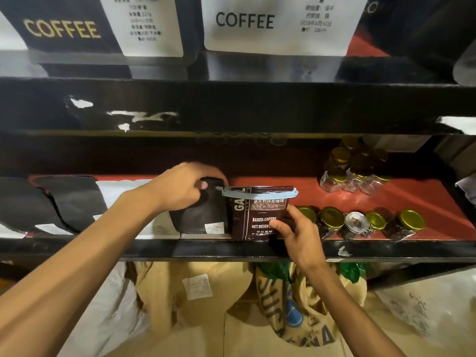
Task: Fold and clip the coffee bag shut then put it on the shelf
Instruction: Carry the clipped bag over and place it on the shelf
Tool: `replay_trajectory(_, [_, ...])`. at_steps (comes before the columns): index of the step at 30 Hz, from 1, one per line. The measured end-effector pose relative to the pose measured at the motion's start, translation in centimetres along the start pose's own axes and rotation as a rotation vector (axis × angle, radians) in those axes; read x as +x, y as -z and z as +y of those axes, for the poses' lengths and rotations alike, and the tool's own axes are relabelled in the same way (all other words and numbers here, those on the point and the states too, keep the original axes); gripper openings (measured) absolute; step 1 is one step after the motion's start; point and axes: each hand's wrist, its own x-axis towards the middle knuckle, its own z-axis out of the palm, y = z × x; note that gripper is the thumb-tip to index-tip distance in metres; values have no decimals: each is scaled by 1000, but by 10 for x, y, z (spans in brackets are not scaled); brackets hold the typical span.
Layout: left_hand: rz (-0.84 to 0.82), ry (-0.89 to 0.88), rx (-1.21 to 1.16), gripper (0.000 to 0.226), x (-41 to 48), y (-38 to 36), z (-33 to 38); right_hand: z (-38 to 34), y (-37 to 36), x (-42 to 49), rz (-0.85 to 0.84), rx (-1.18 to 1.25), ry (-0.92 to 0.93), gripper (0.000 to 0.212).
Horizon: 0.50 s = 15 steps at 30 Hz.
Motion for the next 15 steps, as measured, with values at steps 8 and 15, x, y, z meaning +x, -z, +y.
replay_trajectory(8, [22,-15,27,55,3,-2,5,6,-6,-3,16,-40,-43,35])
replay_trajectory(15, [-33,-30,54,27,5,-3,6,6,-12,-4,27,-72,-68,35])
